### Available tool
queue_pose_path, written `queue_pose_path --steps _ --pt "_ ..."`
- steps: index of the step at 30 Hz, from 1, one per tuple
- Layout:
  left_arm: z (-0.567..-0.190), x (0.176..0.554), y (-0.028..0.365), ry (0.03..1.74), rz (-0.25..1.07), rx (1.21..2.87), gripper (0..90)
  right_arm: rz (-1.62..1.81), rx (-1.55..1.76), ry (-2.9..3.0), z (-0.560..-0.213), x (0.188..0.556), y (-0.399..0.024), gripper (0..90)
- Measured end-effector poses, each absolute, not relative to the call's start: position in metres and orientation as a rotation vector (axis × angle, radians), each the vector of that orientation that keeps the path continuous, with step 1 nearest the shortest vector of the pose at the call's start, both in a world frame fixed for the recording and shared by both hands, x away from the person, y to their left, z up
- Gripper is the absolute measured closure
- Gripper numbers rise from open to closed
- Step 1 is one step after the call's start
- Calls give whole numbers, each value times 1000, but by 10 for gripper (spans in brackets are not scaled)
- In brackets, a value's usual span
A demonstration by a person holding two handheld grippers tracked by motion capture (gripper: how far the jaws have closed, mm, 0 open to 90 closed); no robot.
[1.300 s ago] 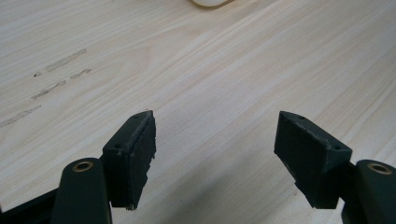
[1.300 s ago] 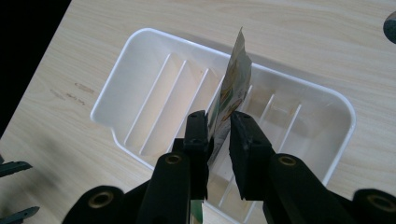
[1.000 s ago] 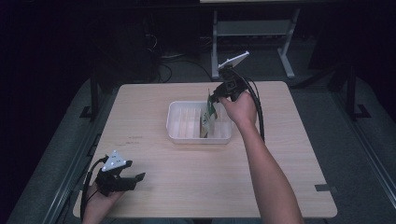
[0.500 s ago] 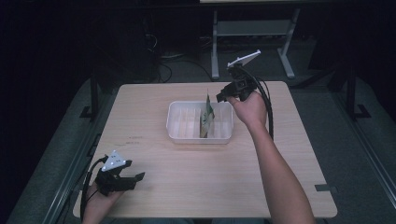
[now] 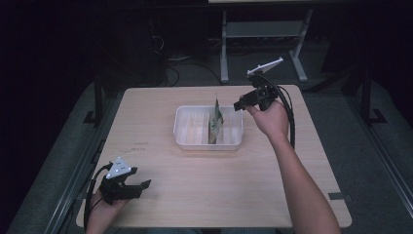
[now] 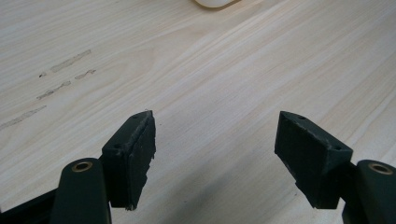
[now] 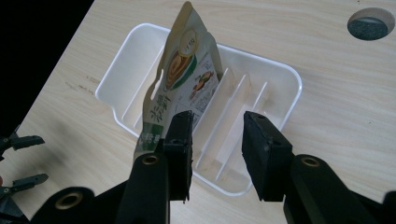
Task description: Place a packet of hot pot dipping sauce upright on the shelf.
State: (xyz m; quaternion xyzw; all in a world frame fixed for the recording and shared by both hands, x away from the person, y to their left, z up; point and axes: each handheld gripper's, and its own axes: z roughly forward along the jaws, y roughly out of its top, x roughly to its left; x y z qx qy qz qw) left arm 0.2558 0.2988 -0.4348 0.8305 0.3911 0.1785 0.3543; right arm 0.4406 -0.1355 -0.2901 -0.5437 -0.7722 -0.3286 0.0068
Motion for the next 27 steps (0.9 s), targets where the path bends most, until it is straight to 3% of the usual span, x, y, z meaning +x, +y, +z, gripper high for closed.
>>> queue_pose_path --steps 27 --pt "-435 256 300 1021 469 2142 284 -1014 -1680 -2418 -319 417 -163 563"
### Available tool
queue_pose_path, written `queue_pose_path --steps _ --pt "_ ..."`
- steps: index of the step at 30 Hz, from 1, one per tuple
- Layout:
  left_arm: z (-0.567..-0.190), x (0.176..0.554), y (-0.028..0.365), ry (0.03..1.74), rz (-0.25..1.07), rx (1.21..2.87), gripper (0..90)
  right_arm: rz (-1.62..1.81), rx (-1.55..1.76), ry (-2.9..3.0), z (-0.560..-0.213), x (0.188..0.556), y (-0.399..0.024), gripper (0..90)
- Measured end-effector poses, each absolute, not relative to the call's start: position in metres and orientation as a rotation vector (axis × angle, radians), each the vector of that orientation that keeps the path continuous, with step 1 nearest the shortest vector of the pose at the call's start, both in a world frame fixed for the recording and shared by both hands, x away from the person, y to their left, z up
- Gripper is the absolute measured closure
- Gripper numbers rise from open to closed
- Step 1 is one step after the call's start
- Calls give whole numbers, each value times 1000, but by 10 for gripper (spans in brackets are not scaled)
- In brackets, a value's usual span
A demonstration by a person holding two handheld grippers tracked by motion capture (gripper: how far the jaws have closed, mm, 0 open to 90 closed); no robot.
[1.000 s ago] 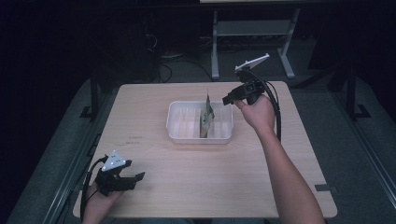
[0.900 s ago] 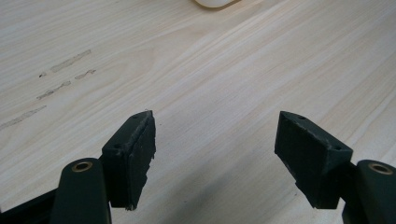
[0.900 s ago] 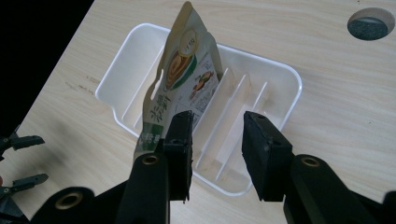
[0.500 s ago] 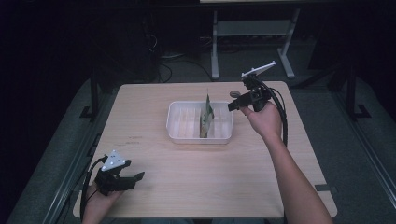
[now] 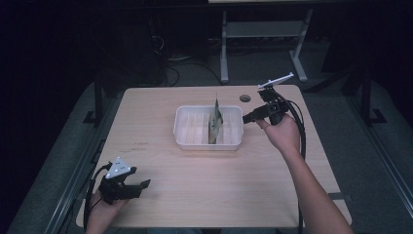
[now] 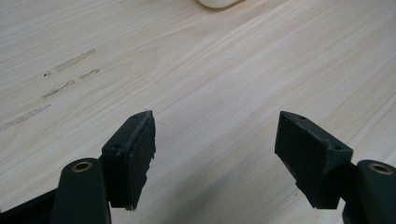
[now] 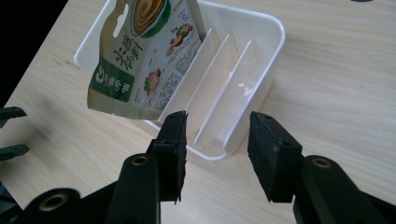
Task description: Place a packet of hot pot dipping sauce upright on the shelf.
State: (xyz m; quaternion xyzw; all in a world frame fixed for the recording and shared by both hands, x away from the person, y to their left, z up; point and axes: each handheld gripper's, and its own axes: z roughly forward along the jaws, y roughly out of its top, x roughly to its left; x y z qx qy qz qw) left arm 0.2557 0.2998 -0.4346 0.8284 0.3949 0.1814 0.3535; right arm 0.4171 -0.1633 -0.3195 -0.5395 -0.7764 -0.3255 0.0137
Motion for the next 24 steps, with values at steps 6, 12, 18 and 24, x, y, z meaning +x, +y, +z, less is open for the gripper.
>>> queue_pose_path --steps 6,12,18,24 --pt "-434 256 300 1022 472 2143 284 -1011 -1670 -2419 -325 412 -168 557" --pt "-435 255 299 1023 472 2141 284 -1003 -1667 -2417 -333 406 -173 552" --pt "-435 256 299 1021 473 2144 283 -994 -1676 -2397 -344 401 -181 551" --pt "-435 256 299 1020 474 2146 283 -1001 -1681 -2379 -352 394 -190 547"
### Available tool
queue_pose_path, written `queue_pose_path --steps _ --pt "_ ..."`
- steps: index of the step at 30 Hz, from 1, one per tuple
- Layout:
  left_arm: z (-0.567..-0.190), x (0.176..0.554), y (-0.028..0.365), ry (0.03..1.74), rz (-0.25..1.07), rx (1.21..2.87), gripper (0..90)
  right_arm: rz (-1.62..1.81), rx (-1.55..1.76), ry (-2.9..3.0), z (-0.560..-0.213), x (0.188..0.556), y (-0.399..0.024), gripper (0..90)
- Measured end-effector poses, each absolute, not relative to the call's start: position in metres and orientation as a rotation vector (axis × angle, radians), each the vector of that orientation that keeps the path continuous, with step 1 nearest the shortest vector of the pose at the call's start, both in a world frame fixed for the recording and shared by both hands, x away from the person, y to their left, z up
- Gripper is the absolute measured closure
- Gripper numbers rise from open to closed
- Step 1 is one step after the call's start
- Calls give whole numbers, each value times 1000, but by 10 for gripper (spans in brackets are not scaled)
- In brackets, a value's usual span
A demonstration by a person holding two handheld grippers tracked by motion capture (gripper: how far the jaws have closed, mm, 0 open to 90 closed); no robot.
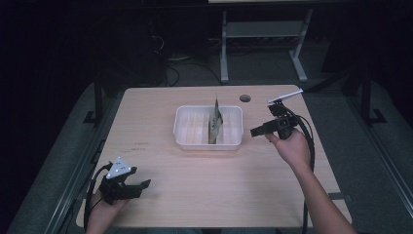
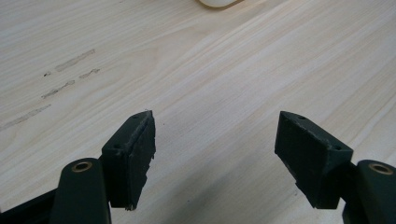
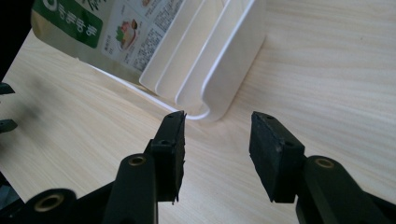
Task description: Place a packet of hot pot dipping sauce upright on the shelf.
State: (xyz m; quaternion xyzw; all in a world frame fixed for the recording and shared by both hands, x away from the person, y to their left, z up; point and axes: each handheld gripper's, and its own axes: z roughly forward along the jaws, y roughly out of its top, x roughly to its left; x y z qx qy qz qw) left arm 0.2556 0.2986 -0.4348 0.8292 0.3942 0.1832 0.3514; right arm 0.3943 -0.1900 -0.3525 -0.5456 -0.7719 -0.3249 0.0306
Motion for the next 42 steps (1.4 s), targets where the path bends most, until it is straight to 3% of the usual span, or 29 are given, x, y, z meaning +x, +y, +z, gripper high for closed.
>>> queue_pose_path --steps 42 --pt "-435 256 297 1022 479 2151 282 -1016 -1700 -2307 -402 349 -228 519"
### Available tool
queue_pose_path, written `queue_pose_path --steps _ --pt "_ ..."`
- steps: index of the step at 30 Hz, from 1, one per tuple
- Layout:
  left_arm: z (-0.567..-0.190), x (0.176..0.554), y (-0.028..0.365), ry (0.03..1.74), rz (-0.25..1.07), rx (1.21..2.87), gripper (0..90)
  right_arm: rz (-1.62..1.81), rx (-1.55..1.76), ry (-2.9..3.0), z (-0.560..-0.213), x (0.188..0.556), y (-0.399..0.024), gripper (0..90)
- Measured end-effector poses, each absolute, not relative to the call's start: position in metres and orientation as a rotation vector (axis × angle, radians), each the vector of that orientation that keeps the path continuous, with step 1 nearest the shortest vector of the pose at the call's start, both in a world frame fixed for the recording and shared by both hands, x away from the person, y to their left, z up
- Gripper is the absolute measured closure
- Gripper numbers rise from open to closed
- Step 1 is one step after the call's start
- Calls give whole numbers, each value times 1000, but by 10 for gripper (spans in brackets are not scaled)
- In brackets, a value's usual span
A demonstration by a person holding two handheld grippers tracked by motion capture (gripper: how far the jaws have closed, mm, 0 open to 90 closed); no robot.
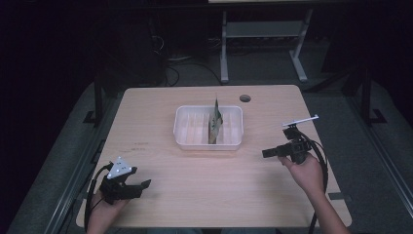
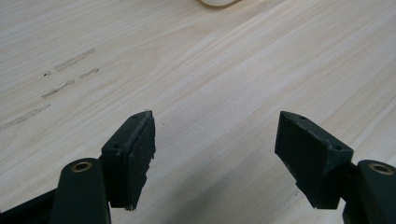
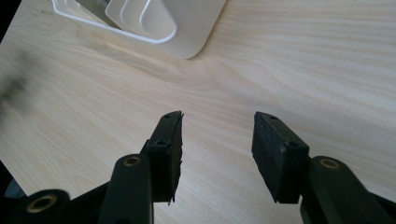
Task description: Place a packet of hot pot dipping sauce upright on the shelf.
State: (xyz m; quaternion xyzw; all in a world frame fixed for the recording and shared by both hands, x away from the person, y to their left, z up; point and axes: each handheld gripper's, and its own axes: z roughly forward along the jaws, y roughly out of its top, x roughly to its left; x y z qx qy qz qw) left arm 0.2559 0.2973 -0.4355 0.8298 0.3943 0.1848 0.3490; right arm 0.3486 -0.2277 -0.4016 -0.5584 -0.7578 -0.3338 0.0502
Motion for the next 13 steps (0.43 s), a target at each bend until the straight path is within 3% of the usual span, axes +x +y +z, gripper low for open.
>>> queue_pose_path --steps 13 --pt "-436 256 297 1022 482 2153 282 -1003 -1692 -2303 -419 334 -231 512"
